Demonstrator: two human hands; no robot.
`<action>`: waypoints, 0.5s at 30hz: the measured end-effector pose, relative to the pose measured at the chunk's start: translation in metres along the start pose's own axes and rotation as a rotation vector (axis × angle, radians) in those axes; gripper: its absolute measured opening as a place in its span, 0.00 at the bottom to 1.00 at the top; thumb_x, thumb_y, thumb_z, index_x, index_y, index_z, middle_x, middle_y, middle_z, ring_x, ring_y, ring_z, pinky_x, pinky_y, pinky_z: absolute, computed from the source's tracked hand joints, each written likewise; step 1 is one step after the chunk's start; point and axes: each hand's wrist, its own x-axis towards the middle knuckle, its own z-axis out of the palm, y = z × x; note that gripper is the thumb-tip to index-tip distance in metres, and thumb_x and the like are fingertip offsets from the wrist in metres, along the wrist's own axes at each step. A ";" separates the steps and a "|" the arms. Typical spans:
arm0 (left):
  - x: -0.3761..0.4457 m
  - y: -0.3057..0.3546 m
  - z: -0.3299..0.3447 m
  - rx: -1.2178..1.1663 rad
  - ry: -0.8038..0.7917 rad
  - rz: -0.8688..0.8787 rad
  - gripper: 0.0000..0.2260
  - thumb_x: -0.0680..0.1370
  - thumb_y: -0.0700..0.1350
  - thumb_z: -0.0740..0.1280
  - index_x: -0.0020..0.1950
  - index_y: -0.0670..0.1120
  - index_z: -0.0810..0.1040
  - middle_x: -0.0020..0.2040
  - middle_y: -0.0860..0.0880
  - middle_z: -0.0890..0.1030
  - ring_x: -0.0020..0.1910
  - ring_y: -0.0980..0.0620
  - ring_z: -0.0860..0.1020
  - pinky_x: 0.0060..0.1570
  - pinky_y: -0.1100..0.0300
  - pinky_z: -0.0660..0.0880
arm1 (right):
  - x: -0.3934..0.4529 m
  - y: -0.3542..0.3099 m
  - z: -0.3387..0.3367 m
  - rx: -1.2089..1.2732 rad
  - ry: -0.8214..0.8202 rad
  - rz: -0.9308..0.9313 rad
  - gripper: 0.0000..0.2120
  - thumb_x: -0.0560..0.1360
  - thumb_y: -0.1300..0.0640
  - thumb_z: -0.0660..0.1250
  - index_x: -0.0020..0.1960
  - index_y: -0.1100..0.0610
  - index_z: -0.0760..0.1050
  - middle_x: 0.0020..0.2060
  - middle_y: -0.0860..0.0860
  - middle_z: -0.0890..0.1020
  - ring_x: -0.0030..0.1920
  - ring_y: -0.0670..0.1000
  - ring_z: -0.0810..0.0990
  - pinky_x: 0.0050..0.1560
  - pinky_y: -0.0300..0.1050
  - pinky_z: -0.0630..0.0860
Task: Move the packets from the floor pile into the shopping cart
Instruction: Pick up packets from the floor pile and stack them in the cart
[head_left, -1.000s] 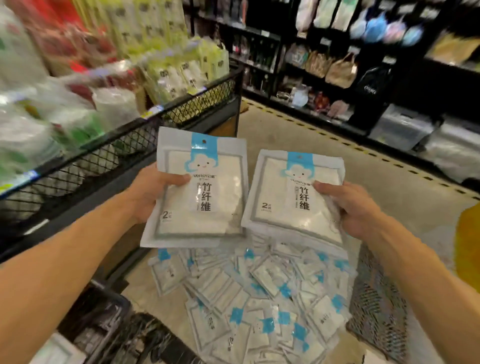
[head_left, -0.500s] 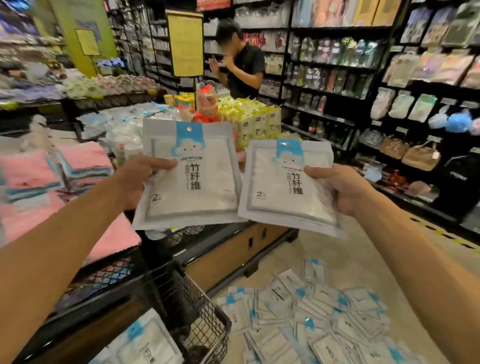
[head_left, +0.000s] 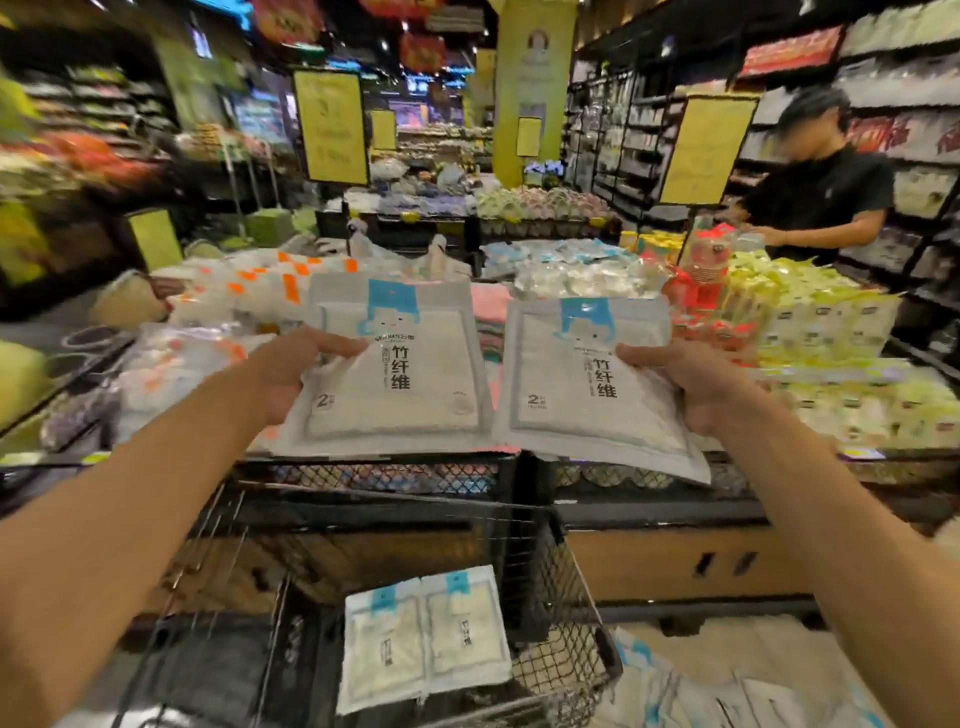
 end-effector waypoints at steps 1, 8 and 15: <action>-0.007 -0.004 -0.016 -0.013 0.040 -0.010 0.22 0.72 0.37 0.72 0.65 0.39 0.78 0.60 0.41 0.84 0.44 0.46 0.87 0.35 0.53 0.83 | 0.004 0.004 0.013 -0.001 -0.034 -0.002 0.18 0.73 0.63 0.74 0.62 0.65 0.80 0.50 0.59 0.87 0.39 0.55 0.88 0.33 0.45 0.83; -0.034 -0.045 -0.088 -0.070 0.199 -0.101 0.21 0.72 0.37 0.72 0.65 0.39 0.76 0.55 0.40 0.85 0.48 0.41 0.86 0.40 0.44 0.84 | 0.030 0.042 0.086 -0.038 -0.189 0.054 0.13 0.74 0.65 0.74 0.58 0.65 0.81 0.37 0.55 0.88 0.32 0.50 0.86 0.29 0.41 0.80; 0.017 -0.084 -0.140 -0.089 0.183 -0.154 0.22 0.72 0.38 0.73 0.66 0.40 0.78 0.59 0.41 0.85 0.56 0.40 0.84 0.49 0.44 0.83 | 0.077 0.087 0.127 -0.095 -0.158 0.052 0.15 0.73 0.67 0.75 0.59 0.64 0.82 0.46 0.57 0.88 0.42 0.55 0.89 0.36 0.47 0.84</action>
